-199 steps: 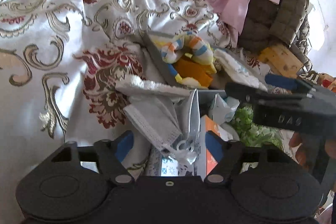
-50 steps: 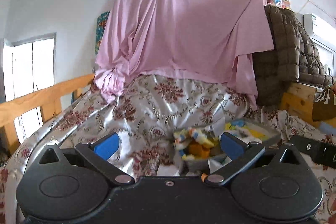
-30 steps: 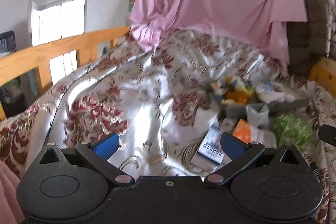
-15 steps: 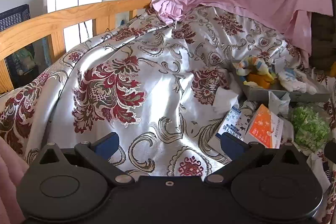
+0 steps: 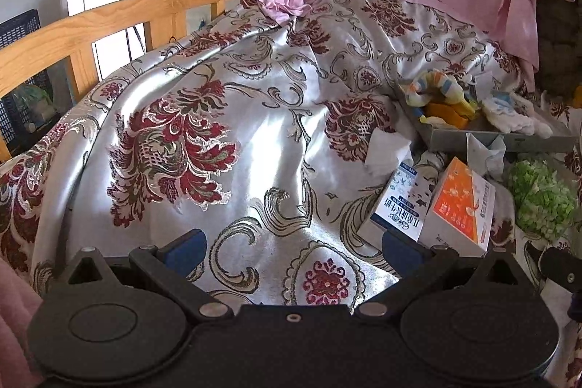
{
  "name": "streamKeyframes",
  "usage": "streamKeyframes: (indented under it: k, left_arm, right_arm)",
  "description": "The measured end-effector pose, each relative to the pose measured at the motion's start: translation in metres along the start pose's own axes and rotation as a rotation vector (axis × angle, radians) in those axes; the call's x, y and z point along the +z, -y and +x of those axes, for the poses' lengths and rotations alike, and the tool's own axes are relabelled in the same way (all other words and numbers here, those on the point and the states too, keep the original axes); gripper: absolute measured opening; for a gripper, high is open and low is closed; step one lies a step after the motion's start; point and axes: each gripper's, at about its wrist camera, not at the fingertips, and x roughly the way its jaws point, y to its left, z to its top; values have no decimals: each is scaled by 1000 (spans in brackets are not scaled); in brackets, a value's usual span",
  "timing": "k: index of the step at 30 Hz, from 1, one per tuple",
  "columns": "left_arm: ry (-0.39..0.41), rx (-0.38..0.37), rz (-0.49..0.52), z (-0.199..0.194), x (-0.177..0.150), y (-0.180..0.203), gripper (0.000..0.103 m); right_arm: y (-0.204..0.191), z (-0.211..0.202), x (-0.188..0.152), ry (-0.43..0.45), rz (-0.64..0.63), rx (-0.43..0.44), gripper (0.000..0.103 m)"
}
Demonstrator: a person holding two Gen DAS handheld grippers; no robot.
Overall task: Organize soft objects
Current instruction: 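Grasp the white cloth with the left tool while the right grasps the blue-print plastic bag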
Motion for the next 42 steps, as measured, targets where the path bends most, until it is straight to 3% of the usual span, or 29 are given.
streamKeyframes:
  k: [9,18,30,42]
  left_arm:
    - [-32,14,-25,15,5,-3,102]
    - [28,52,-16,33,19,5,102]
    - [64,-90,43,72,59,37,102]
    - [50,-254,181,158,91,58,102]
  right_arm:
    - [11,23,7,-80,37,-2,103]
    - [20,41,30,-7,-7,-17,103]
    - [13,71,51,90,-130,59,103]
    - [24,130,57,96,-205,7,103]
